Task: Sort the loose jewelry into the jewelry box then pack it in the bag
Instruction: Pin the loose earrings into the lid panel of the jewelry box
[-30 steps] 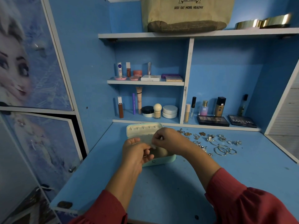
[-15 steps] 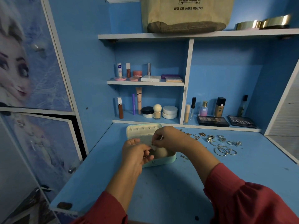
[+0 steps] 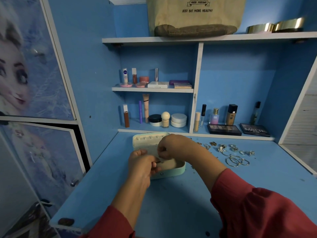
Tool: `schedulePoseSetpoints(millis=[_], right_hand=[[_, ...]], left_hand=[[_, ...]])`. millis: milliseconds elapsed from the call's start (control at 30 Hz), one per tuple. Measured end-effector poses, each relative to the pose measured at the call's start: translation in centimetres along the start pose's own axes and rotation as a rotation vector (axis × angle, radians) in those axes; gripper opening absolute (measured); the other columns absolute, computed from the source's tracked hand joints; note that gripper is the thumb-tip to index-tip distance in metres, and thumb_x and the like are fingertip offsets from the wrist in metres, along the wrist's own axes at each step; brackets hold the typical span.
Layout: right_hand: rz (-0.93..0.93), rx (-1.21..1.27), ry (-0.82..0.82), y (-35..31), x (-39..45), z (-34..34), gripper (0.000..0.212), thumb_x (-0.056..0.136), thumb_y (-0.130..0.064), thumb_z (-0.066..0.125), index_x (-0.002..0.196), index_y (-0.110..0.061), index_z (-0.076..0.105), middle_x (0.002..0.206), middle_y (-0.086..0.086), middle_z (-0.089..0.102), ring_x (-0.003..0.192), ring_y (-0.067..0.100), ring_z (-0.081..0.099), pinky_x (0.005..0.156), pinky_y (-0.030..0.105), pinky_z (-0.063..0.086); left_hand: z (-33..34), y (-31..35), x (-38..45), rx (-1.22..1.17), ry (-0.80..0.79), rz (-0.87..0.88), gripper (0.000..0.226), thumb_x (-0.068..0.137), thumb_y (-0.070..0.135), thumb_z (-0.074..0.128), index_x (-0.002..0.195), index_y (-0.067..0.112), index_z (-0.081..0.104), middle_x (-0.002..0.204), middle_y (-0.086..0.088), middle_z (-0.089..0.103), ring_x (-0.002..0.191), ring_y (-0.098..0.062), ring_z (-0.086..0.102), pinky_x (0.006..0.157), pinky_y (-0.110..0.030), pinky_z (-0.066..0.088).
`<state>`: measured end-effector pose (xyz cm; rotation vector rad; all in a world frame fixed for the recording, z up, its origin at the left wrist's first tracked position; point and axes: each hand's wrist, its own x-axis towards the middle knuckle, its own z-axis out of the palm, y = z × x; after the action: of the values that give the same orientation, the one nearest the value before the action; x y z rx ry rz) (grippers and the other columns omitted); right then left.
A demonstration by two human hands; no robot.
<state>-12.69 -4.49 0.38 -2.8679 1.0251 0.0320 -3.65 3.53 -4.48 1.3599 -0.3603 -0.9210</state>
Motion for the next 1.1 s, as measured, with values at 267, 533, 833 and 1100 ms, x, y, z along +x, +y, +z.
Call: schedulePoseSetpoints(millis=[267, 533, 833, 1100], right_hand=[[-0.035, -0.047, -0.047, -0.2, 0.4, -0.3, 0.021, 0.092, -0.021, 0.056, 0.109, -0.019, 0.068, 0.108, 0.002, 0.065, 0.089, 0.017, 0.056, 0.078, 0.030, 0.047], [-0.064, -0.061, -0.111, -0.4, 0.9, -0.7, 0.025, 0.094, -0.020, 0.055, 0.116, -0.017, 0.065, 0.115, 0.003, 0.063, 0.102, 0.021, 0.058, 0.084, 0.031, 0.046], [-0.060, 0.136, 0.081, 2.2, -0.3, 0.5, 0.015, 0.092, -0.027, 0.055, 0.101, -0.025, 0.067, 0.103, -0.006, 0.062, 0.092, 0.013, 0.054, 0.079, 0.030, 0.047], [0.203, 0.519, 0.302, 8.8, -3.4, 2.4, 0.019, 0.097, -0.017, 0.049, 0.102, -0.025, 0.065, 0.098, -0.005, 0.065, 0.087, 0.015, 0.063, 0.073, 0.032, 0.055]], left_hand=[[0.1, -0.1, 0.1, 0.018, 0.022, 0.011, 0.038, 0.079, -0.018, 0.049, 0.106, 0.009, 0.046, 0.064, -0.009, 0.047, 0.043, -0.011, 0.039, 0.041, -0.025, 0.050], [0.0, -0.1, 0.2, 0.024, 0.033, -0.005, 0.038, 0.078, -0.018, 0.049, 0.102, 0.011, 0.047, 0.072, -0.013, 0.051, 0.047, -0.014, 0.043, 0.040, -0.024, 0.049], [-0.6, 0.4, -0.1, -0.053, -0.128, -0.018, 0.033, 0.080, -0.014, 0.059, 0.096, 0.012, 0.045, 0.064, -0.008, 0.051, 0.050, -0.011, 0.044, 0.045, -0.028, 0.054], [-2.2, 2.0, 0.4, 0.038, -0.285, -0.005, 0.045, 0.084, -0.017, 0.043, 0.118, 0.012, 0.042, 0.090, -0.026, 0.070, 0.053, -0.019, 0.058, 0.051, -0.033, 0.057]])
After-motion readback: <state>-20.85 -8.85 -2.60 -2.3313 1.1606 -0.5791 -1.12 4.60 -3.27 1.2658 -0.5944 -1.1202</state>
